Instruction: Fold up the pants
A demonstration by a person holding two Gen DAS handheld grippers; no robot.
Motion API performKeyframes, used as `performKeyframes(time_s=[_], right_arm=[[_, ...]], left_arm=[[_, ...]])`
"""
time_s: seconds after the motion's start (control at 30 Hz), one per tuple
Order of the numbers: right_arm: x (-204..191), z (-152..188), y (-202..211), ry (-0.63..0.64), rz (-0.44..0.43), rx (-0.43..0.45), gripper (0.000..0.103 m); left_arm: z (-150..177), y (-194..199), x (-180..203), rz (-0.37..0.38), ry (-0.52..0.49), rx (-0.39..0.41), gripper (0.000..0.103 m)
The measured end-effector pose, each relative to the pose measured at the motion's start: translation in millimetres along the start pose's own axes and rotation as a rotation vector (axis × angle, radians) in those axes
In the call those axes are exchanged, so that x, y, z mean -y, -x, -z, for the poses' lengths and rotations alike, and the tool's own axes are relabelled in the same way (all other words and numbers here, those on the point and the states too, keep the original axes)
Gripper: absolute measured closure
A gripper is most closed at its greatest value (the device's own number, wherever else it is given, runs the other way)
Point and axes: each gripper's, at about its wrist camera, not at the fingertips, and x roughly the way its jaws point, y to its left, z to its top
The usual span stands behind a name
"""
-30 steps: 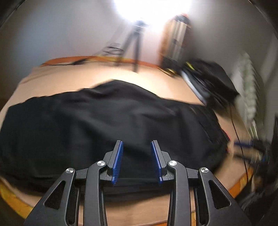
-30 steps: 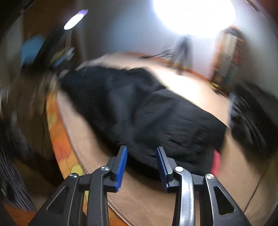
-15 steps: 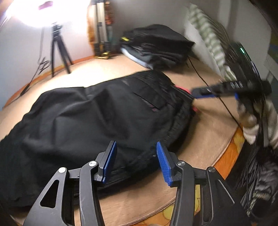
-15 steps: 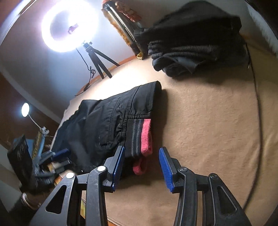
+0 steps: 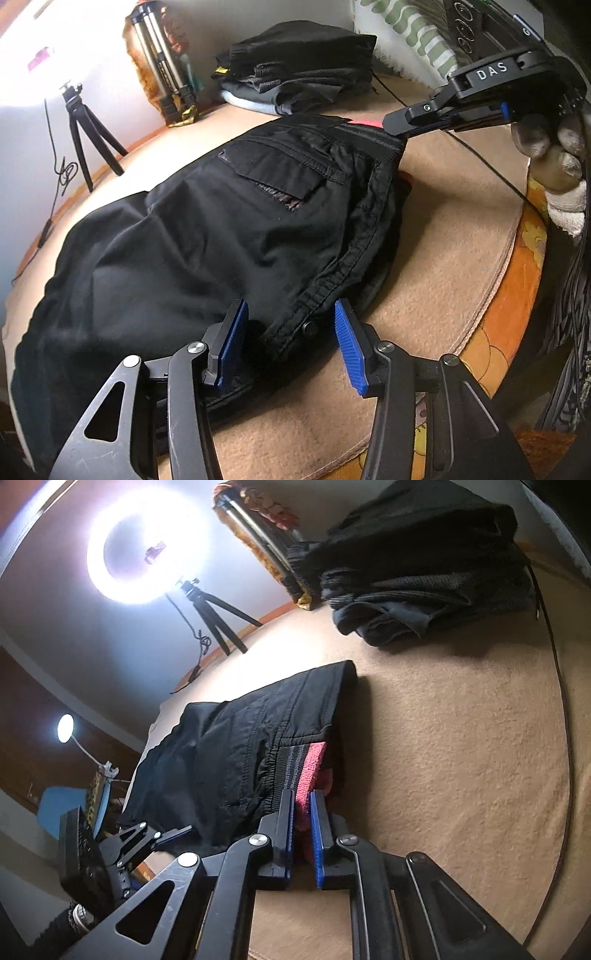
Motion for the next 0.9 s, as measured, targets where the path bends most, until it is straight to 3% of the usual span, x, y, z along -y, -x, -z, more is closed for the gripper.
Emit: performKeyframes(time_s=[0.07,0.23,0.4,0.5,0.63,0.73,0.83,0.9], right_arm=[[-2.3,-0.5,2.5,-0.002,-0.008,0.009,0.098],[-5.9,0.1,6.9,-0.022,-0.041,0.010,0.098],[-5.7,16.0,3.8,-0.010,-0.028,-0.038,0.098],[-8.5,26.2,-11.4,0.035,0.030,-0.083,0.098],[-10.0,21.5,-17.6,0.064,0.058,-0.100,0.097],[-13.3,11.1,-14.3,0.114,0.046,-0.112,0.087],[-13.3,-8.0,-8.9,0.141,0.057,-0.060,0.052],[-8.8,-21.8,-10.8,0.139,0.071,-0.029,0.051]], left_arm=[[0.4,1.4,-0.8,0.038,0.005,0.009,0.073],[1.3,12.6,-4.0,0.054,0.010,0.046,0.085],[11.1,24.0,-10.7,0.089,0.035,0.055,0.085],[15.6,23.9,-10.4,0.107,0.045,0.041,0.085],[10.9,31.9,-17.3,0.149,0.091,0.044,0.083],[3.8,44.6,-21.2,0.210,0.115,0.115,0.083],[-1.7,49.8,-26.2,0.204,0.133,0.143,0.083],[-5.3,46.0,-32.8,0.209,0.165,0.151,0.083]])
